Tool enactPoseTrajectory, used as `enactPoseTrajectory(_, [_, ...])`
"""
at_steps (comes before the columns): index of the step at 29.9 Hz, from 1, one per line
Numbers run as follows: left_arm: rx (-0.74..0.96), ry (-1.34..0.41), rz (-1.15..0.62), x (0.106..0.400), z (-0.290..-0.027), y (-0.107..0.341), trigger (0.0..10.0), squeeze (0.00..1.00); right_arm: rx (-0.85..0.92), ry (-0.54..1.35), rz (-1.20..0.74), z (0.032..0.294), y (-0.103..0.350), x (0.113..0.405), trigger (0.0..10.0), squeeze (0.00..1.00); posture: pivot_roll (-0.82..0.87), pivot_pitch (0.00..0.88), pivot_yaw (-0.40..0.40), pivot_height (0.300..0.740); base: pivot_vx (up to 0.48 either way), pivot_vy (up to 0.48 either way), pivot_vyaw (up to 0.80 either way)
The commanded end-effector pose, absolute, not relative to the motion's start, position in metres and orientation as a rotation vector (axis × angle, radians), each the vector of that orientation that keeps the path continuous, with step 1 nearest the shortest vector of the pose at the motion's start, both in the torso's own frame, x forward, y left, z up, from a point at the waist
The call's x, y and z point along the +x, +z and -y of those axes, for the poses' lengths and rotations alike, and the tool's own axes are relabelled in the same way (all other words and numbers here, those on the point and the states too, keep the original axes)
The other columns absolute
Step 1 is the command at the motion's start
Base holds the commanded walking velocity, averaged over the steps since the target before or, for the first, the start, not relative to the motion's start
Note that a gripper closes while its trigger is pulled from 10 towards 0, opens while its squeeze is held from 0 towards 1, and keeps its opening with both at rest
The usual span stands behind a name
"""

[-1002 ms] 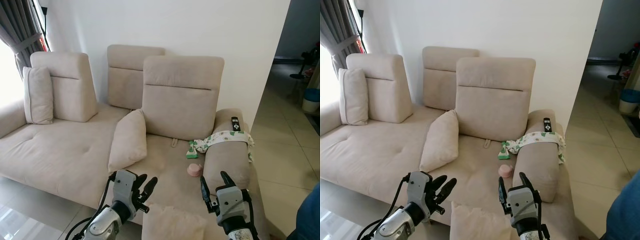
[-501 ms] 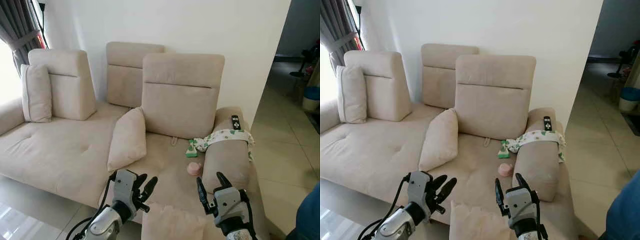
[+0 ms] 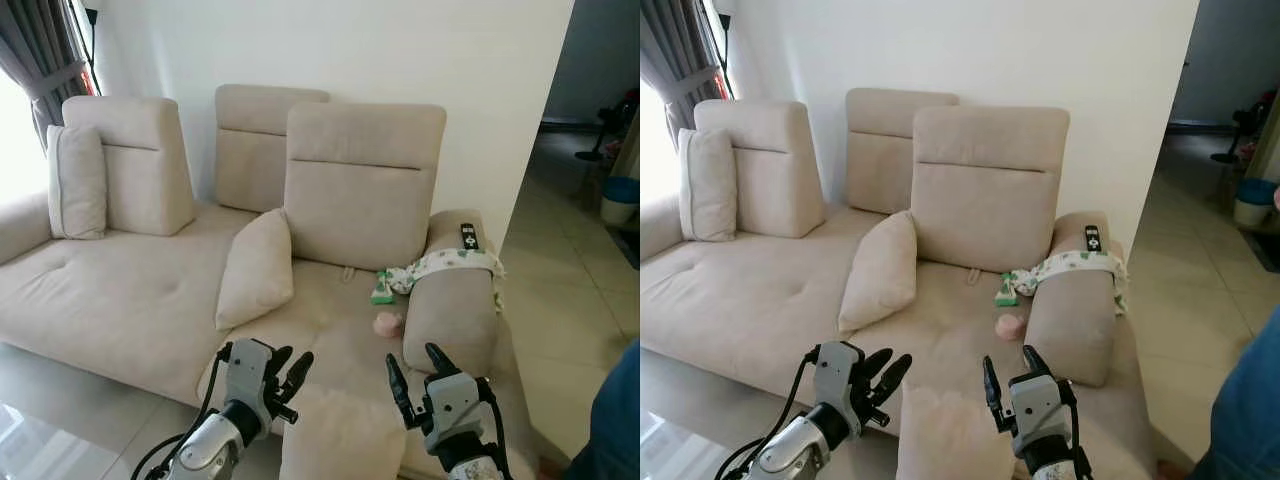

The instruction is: Move the pillow to the sofa from floor

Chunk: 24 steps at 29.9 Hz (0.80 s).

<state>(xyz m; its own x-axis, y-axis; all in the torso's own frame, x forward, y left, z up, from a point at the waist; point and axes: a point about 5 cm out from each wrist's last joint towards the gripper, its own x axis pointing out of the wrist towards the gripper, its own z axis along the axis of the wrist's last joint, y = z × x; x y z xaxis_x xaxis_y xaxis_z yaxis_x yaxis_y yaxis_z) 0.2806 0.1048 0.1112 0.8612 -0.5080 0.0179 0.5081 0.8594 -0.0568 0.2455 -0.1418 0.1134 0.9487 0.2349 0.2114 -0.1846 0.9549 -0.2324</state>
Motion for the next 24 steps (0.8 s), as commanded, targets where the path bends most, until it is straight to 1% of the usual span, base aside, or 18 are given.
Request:
enactPoseTrajectory(1, [-0.048, -0.528, -0.011, 0.281, -0.106, 0.108, 10.0, 0.0, -0.192, 0.247, 0.212, 0.14, 0.108, 0.246, 10.0, 0.0, 0.09, 0.0, 0.058, 0.61, 0.0, 0.0, 0.0])
enactPoseTrajectory(12, [-0.04, -0.524, -0.002, 0.283, -0.105, 0.109, 10.0, 0.0, -0.148, 0.327, 0.179, 0.136, 0.104, 0.248, 10.0, 0.0, 0.09, 0.0, 0.058, 0.57, 0.0, 0.0, 0.0])
enactPoseTrajectory(16, [-0.035, -0.524, 0.001, 0.283, -0.105, 0.109, 10.0, 0.0, -0.126, 0.35, 0.156, 0.135, 0.1, 0.247, 10.0, 0.0, 0.09, 0.0, 0.059, 0.565, 0.0, 0.0, 0.0])
enactPoseTrajectory(19, [-0.016, -0.524, 0.009, 0.283, -0.105, 0.11, 10.0, 0.0, -0.107, 0.405, 0.1, 0.135, 0.091, 0.247, 10.0, 0.0, 0.09, 0.0, 0.061, 0.565, 0.0, 0.0, 0.0])
enactPoseTrajectory(20, [0.017, -0.523, 0.013, 0.283, -0.103, 0.11, 10.0, 0.0, -0.11, 0.447, 0.045, 0.137, 0.082, 0.248, 10.0, 0.0, 0.09, 0.0, 0.064, 0.565, 0.0, 0.0, 0.0])
enactPoseTrajectory(24, [0.092, -0.518, 0.016, 0.285, -0.101, 0.11, 10.0, 0.0, -0.134, 0.481, -0.018, 0.146, 0.074, 0.254, 10.0, 0.0, 0.09, 0.0, 0.068, 0.565, 0.0, 0.0, 0.0])
